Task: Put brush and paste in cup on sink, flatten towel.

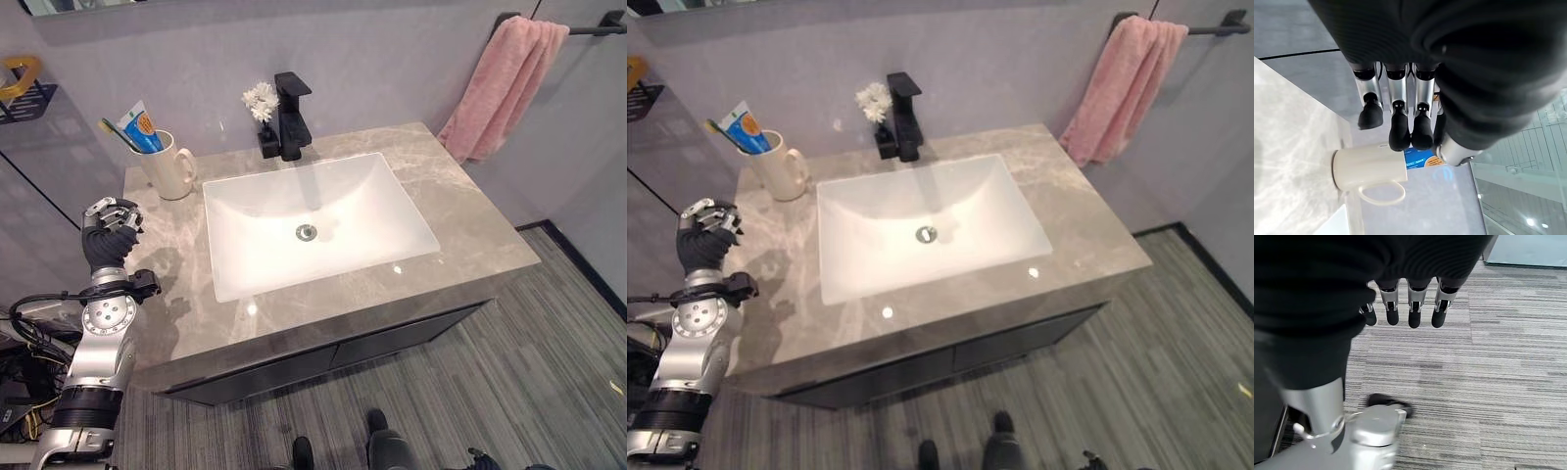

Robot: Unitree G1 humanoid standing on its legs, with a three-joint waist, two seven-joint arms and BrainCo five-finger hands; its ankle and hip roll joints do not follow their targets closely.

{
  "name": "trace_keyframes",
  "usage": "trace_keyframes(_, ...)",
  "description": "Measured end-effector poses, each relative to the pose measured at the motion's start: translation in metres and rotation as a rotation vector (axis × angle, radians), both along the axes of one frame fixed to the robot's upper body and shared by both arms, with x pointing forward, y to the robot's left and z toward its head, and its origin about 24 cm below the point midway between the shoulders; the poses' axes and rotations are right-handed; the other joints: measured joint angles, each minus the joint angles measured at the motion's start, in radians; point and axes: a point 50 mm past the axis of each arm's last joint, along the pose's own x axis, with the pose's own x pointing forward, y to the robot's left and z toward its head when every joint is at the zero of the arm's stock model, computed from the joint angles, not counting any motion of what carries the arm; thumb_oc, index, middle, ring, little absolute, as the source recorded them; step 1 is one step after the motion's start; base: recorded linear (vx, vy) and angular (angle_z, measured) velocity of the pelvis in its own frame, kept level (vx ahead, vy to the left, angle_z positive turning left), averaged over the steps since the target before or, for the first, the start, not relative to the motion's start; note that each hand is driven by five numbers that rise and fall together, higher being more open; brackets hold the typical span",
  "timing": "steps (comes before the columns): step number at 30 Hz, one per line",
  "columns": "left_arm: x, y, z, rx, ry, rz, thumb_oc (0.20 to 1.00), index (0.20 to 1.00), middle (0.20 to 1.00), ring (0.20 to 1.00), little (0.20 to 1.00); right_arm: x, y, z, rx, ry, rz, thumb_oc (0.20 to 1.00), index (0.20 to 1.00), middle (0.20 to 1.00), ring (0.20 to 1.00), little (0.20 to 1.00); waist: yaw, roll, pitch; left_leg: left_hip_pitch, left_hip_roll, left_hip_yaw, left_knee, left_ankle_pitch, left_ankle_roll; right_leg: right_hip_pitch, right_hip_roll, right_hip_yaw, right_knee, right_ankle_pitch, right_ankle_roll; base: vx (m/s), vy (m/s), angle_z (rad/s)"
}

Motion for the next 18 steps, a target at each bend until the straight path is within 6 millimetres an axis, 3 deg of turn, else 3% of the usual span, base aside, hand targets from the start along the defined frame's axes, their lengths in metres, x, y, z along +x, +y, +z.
trace_keyframes(3, 0.0, 0.001, -0.004, -0.002, 0.014, 0.001, 0.2, 0.2, 0.2, 0.2, 0.2, -0.009, -0.001, -0.002, -0.003, 0.027, 0.0, 1.0, 1.0, 1.0, 1.0, 1.0, -0.002, -0.029, 0.014, 0.05, -0.009, -0.057, 0.004, -0.043, -0.02, 0.006, 0.009, 0.025, -0.095, 0.081, -0.001, 0.15, -0.104, 0.52)
trace_keyframes(5, -0.001, 0.002, -0.004, -0.002, 0.016, 0.004, 0.2, 0.2, 0.2, 0.2, 0.2, -0.021, -0.001, -0.003, -0.006, 0.059, -0.008, 1.0, 1.0, 1.0, 1.0, 1.0, -0.009, -0.05, 0.014, 0.074, -0.011, -0.094, 0.017, -0.061, -0.048, 0.036, 0.014, 0.03, -0.109, 0.08, -0.002, 0.22, -0.219, 0.78)
trace_keyframes(6, -0.003, 0.003, -0.01, -0.008, 0.037, 0.011, 0.2, 0.2, 0.2, 0.2, 0.2, -0.029, -0.002, -0.004, -0.009, 0.077, -0.009, 1.0, 1.0, 1.0, 1.0, 1.0, -0.01, -0.061, 0.007, 0.115, -0.002, -0.14, 0.009, -0.085, -0.073, 0.09, 0.02, 0.026, -0.11, 0.117, -0.04, 0.19, -0.205, 0.88)
trace_keyframes(7, -0.005, 0.003, -0.018, -0.024, 0.058, 0.017, 0.2, 0.2, 0.2, 0.2, 0.2, -0.032, -0.005, -0.004, -0.014, 0.083, -0.022, 1.0, 1.0, 1.0, 1.0, 1.0, -0.023, -0.046, -0.001, 0.134, 0.024, -0.168, 0.006, -0.098, -0.089, 0.116, 0.043, 0.025, -0.109, 0.151, -0.059, 0.19, -0.192, 0.76)
trace_keyframes(8, -0.008, 0.003, -0.024, -0.038, 0.073, 0.021, 0.2, 0.2, 0.2, 0.2, 0.2, -0.037, -0.007, -0.003, -0.019, 0.093, -0.036, 1.0, 1.0, 1.0, 1.0, 1.0, -0.026, -0.027, -0.013, 0.145, 0.054, -0.175, -0.004, -0.107, -0.098, 0.126, 0.071, 0.016, -0.105, 0.141, -0.081, 0.15, -0.12, 0.38)
trace_keyframes(10, -0.014, 0.008, -0.03, -0.045, 0.088, 0.039, 0.2, 0.2, 0.2, 0.2, 0.2, -0.024, -0.011, -0.001, -0.03, 0.06, -0.036, 1.0, 1.0, 1.0, 1.0, 1.0, -0.016, 0.008, -0.03, 0.156, 0.124, -0.173, 0.003, -0.13, -0.139, 0.14, 0.134, -0.031, -0.109, 0.134, -0.139, 0.21, -0.2, 0.13)
trace_keyframes(14, -0.011, 0.009, -0.024, -0.049, 0.066, 0.041, 0.2, 0.2, 0.2, 0.2, 0.2, -0.009, -0.022, 0.006, -0.056, 0.013, -0.025, 1.0, 1.0, 1.0, 1.0, 1.0, -0.035, 0.007, -0.032, 0.154, 0.174, -0.189, 0.002, -0.113, -0.168, 0.162, 0.169, -0.085, -0.111, 0.108, -0.181, 0.09, -0.111, 0.33)
trace_keyframes(18, -0.011, 0.012, -0.024, -0.063, 0.068, 0.057, 0.2, 0.2, 0.2, 0.2, 0.2, -0.009, -0.035, 0.012, -0.087, -0.001, -0.06, 1.0, 1.0, 1.0, 1.0, 1.0, -0.05, 0.01, -0.03, 0.153, 0.194, -0.19, -0.005, -0.118, -0.186, 0.167, 0.18, -0.108, -0.118, 0.089, -0.183, 0.04, -0.022, 0.15)
